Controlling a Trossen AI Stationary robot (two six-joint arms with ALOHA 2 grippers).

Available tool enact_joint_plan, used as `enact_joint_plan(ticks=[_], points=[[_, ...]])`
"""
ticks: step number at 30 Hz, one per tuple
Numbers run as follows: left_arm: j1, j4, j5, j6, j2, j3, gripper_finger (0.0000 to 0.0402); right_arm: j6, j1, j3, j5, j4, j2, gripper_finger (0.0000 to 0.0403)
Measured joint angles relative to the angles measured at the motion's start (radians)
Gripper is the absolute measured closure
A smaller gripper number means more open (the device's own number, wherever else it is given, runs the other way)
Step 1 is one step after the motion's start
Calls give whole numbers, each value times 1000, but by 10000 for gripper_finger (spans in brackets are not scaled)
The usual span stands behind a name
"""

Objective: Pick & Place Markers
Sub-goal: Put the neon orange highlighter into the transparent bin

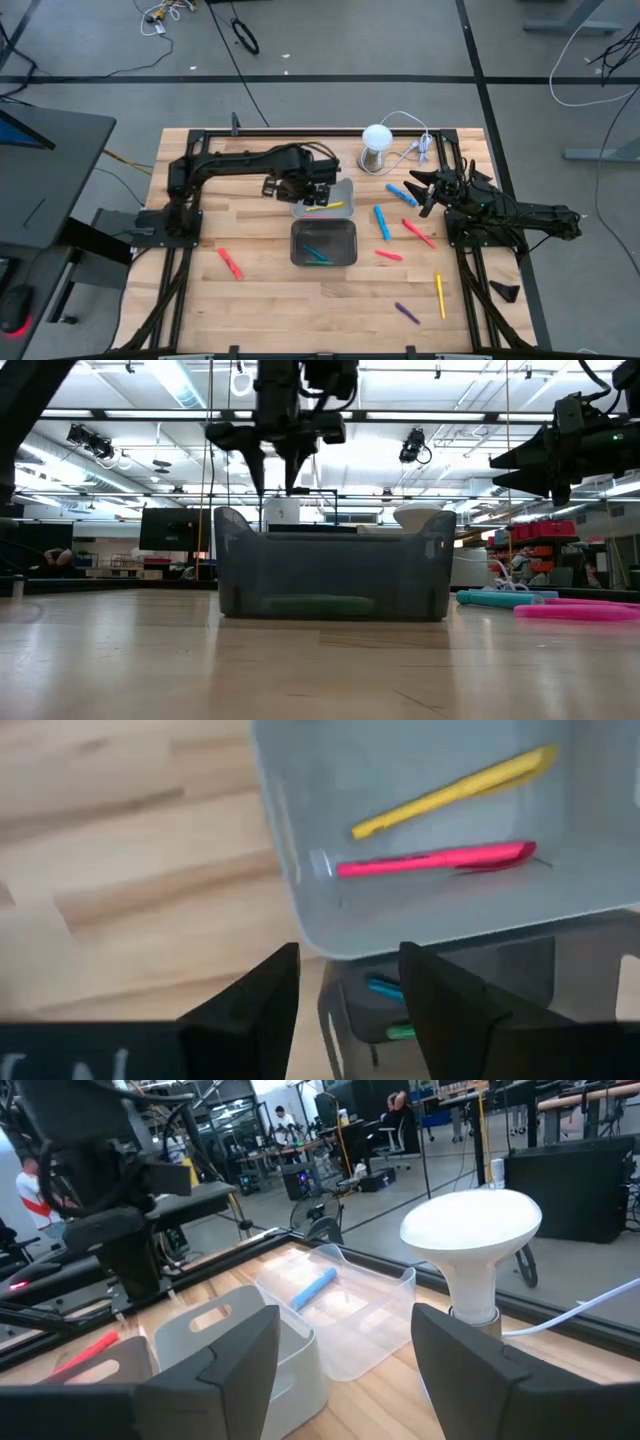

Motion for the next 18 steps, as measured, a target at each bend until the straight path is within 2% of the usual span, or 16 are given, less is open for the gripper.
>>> enact_joint_plan(ticks=[18], points=[[-235, 172, 1, -505, -281, -434, 222, 0, 0, 0, 0, 0, 0, 172]])
